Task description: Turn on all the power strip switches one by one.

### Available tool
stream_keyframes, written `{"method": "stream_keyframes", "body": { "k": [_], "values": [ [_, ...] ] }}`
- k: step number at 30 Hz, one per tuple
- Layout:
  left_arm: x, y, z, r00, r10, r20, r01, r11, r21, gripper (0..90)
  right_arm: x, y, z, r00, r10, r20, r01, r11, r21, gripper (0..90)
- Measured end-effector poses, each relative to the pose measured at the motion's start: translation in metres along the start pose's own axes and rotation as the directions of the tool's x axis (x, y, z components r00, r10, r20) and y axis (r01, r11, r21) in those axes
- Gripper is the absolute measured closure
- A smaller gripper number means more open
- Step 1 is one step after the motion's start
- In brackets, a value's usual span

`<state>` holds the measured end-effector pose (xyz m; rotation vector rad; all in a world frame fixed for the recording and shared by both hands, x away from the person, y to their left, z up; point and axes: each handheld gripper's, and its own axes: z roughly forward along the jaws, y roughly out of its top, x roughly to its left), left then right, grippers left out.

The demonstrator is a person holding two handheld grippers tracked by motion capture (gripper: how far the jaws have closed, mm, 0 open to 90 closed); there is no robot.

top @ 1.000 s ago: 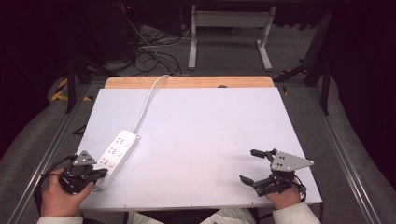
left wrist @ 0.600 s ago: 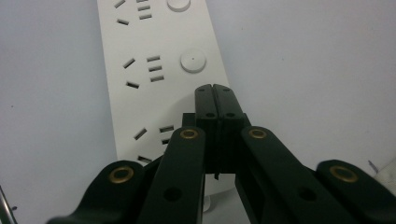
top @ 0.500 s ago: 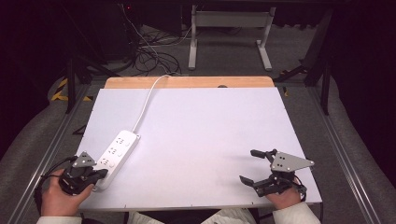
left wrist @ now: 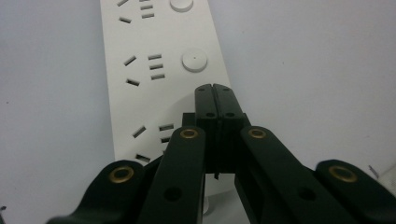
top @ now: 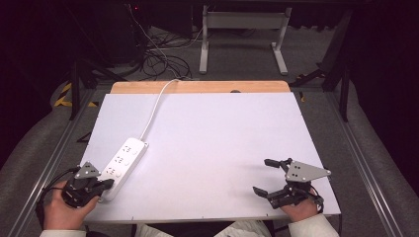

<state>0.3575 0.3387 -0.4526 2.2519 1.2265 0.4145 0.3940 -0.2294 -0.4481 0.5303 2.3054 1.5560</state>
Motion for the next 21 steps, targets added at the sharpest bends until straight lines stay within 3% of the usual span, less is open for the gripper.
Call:
{"method": "stream_keyframes", "body": {
  "k": [9,10,11,12,14,16,21],
  "values": [
    [-0.002,-0.003,0.0,0.9998,-0.009,-0.015,0.009,0.9998,-0.019,90.0,0.0,0.0,-0.001,1.0,-0.003,-0.003,0.003,1.0,0.001,7.2],
    [0.003,-0.003,-0.001,0.9996,-0.028,0.001,0.028,0.9994,-0.02,90.0,0.0,0.0,-0.001,1.0,-0.003,-0.004,0.003,1.0,0.0,7.2],
    [0.001,-0.002,-0.002,0.999,-0.033,-0.029,0.033,0.9992,-0.022,90.0,0.0,0.0,0.0,1.0,-0.004,-0.004,0.004,1.0,0.0,7.2],
    [-0.001,0.0,-0.002,0.999,-0.011,-0.044,0.01,0.9998,-0.017,90.0,0.0,0.0,0.0,1.0,-0.005,-0.004,0.005,1.0,0.0,7.2],
    [-0.003,0.002,-0.003,0.9997,-0.012,-0.021,0.011,0.9988,-0.048,90.0,0.0,0.0,0.0,1.0,-0.005,-0.004,0.005,1.0,-0.001,7.2],
    [-0.004,0.007,-0.003,0.9998,0.003,-0.022,-0.004,0.9982,-0.059,90.0,-0.001,0.001,0.0,1.0,-0.005,-0.003,0.005,1.0,-0.001,7.2],
    [-0.002,0.018,-0.007,0.9995,-0.014,-0.028,0.011,0.9935,-0.113,90.0,0.0,0.001,0.002,1.0,-0.006,-0.001,0.006,1.0,0.007,7.2]
  ]
}}
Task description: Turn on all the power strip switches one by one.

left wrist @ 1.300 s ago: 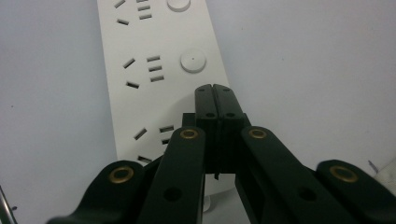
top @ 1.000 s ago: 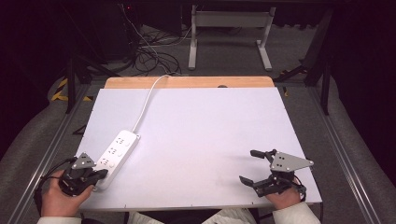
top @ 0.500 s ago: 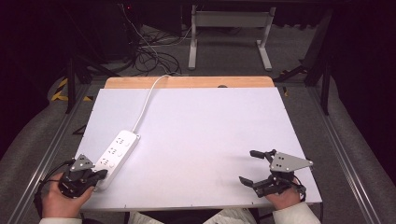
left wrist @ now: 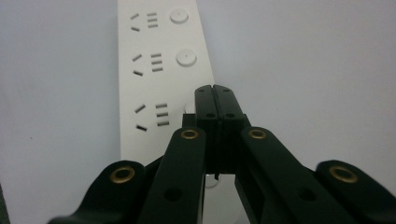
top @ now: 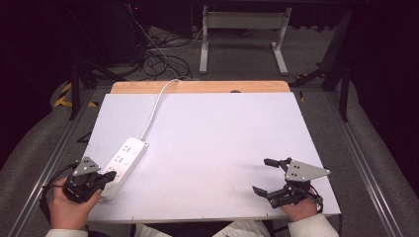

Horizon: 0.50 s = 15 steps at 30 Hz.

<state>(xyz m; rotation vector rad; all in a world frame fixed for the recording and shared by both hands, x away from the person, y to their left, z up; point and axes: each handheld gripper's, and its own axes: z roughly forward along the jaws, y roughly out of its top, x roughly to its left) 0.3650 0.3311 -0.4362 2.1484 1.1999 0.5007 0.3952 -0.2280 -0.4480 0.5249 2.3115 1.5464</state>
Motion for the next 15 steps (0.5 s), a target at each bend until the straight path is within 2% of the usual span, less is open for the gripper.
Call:
{"method": "stream_keyframes", "body": {
  "k": [5,7,8,10,14,15],
  "values": [
    [0.003,0.003,0.007,0.9998,-0.006,0.016,0.006,1.0,0.003,90.0,0.0,0.0,0.0,1.0,0.001,-0.001,-0.001,1.0,-0.002,7.2],
    [0.006,0.005,0.01,0.9989,-0.017,0.044,0.016,0.9998,0.01,90.0,0.0,0.0,0.0,1.0,0.001,-0.002,-0.001,1.0,-0.002,7.2],
    [0.006,0.005,0.01,0.9989,-0.017,0.044,0.016,0.9998,0.01,90.0,0.0,0.0,0.0,1.0,0.001,-0.002,-0.001,1.0,-0.002,7.2],
    [0.003,0.008,0.016,0.9999,0.006,0.008,-0.007,0.9995,0.032,90.0,0.0,0.0,0.0,1.0,0.002,-0.003,-0.002,1.0,-0.001,7.2],
    [0.002,0.01,0.019,1.0,-0.005,-0.001,0.005,0.9997,0.025,90.0,0.0,0.0,0.001,1.0,0.0,-0.001,0.0,1.0,0.0,7.2],
    [0.003,0.01,0.019,0.9998,-0.015,0.011,0.015,0.9996,0.022,90.0,0.0,0.0,0.001,1.0,0.0,-0.001,0.0,1.0,0.0,7.2]
  ]
}}
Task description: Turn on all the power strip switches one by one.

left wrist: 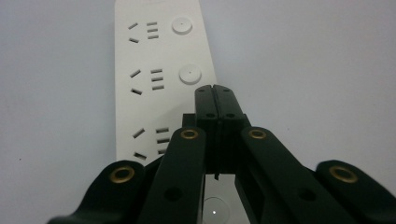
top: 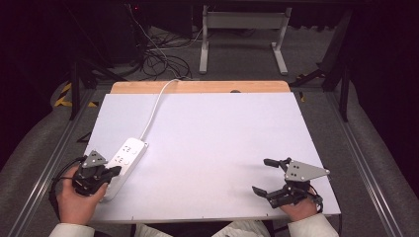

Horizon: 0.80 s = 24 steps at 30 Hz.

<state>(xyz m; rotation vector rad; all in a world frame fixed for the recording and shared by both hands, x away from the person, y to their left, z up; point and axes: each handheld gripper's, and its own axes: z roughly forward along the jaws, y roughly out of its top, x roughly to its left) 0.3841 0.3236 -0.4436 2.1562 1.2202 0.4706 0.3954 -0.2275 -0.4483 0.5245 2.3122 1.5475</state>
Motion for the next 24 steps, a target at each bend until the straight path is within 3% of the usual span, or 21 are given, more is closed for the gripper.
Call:
{"method": "stream_keyframes", "body": {
  "k": [5,6,12,14,16,19,24],
  "values": [
    [0.0016,-0.0012,0.0038,1.0,-0.001,0.008,0.001,1.0,0.009,90.0,0.0,0.0,-0.0001,1.0,0.0,-0.001,0.0,1.0,-0.001,7.1],
    [0.0014,-0.0017,0.0035,0.9999,-0.007,-0.012,0.007,0.9999,0.007,90.0,0.0,0.0001,-0.0004,1.0,-0.001,-0.001,0.001,1.0,-0.001,7.1],
    [0.0023,-0.0029,0.0051,0.9996,-0.017,-0.02,0.018,0.9994,0.029,90.0,0.0,0.0001,-0.0009,1.0,-0.002,-0.003,0.002,1.0,-0.006,7.0],
    [0.0023,-0.0033,0.0059,0.9996,-0.003,-0.029,0.005,0.9992,0.039,90.0,-0.0001,0.0001,-0.0011,1.0,-0.006,-0.003,0.006,1.0,-0.01,7.0],
    [0.002,-0.0037,0.0059,0.999,-0.003,-0.044,0.004,0.9992,0.04,90.0,-0.0001,0.0001,-0.0013,1.0,-0.005,-0.003,0.005,1.0,-0.011,6.9],
    [0.0041,-0.0058,0.006,0.9994,-0.02,-0.03,0.02,0.9994,0.028,90.0,0.0001,0.0002,-0.0016,1.0,-0.005,-0.004,0.005,1.0,-0.014,6.9],
    [0.0037,-0.0062,0.0067,0.9993,-0.013,-0.036,0.014,0.9995,0.027,90.0,0.0003,0.0002,-0.0016,1.0,-0.007,-0.005,0.007,1.0,-0.013,6.9]
  ]
}}
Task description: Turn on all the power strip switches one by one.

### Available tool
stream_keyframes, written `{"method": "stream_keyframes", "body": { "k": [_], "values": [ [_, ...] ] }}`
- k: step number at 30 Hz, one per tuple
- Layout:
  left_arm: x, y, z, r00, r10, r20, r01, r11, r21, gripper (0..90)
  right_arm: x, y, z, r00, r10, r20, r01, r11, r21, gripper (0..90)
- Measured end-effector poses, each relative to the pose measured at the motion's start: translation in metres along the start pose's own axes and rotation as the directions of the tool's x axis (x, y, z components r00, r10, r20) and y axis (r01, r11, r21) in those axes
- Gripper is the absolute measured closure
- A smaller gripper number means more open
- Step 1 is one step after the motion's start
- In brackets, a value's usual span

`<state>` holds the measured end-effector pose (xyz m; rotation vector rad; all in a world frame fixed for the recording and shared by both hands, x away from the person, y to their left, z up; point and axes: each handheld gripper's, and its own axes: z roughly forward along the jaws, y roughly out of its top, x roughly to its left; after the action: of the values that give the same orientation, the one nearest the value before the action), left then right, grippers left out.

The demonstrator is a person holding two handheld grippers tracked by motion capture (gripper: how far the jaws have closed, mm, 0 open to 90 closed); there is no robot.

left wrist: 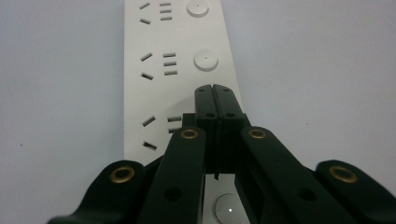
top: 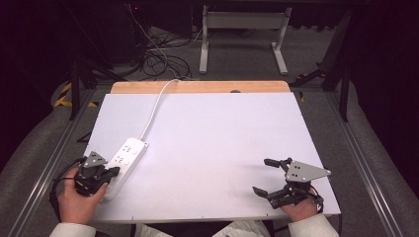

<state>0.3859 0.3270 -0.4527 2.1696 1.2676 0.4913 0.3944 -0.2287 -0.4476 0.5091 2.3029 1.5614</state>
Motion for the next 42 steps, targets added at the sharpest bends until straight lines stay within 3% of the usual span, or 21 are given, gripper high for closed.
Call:
{"method": "stream_keyframes", "body": {
  "k": [2,14,27,29,33,36,39,42],
  "values": [
    [0.0,-0.001,0.001,0.9999,-0.013,0.008,0.013,0.9999,-0.005,90.0,0.0,0.0,0.0,1.0,-0.001,0.0,0.001,1.0,0.0,6.9],
    [0.0,-0.002,0.002,1.0,-0.005,0.003,0.005,1.0,-0.003,90.0,0.0,0.0,0.0,1.0,-0.002,0.002,0.002,1.0,0.001,6.9],
    [-0.005,0.0,0.005,0.9995,-0.013,-0.028,0.013,0.9999,0.006,90.0,0.001,0.0,0.0,1.0,-0.002,0.001,0.002,1.0,0.002,6.9],
    [-0.005,-0.001,0.005,0.9999,-0.015,0.007,0.015,0.9999,0.002,90.0,0.001,0.0,0.0,1.0,-0.002,0.002,0.002,1.0,0.002,6.9],
    [-0.01,0.0,0.004,0.9998,-0.01,-0.019,0.01,0.9999,0.012,90.0,0.001,0.0,0.0,1.0,-0.003,0.004,0.003,1.0,0.004,6.9],
    [-0.014,0.003,0.0,0.998,0.012,-0.061,-0.013,0.9999,-0.008,90.0,0.0,0.0,-0.001,1.0,-0.002,0.007,0.002,1.0,0.005,6.9],
    [-0.009,0.007,-0.006,0.9996,-0.003,-0.027,0.001,0.9975,-0.071,90.0,0.0,0.0,0.001,1.0,0.002,0.006,-0.002,1.0,0.009,6.9],
    [-0.007,0.011,-0.007,0.9995,-0.009,-0.03,0.006,0.9962,-0.087,90.0,0.0,0.0,0.002,1.0,0.001,0.004,-0.001,1.0,0.01,6.9]
  ]
}}
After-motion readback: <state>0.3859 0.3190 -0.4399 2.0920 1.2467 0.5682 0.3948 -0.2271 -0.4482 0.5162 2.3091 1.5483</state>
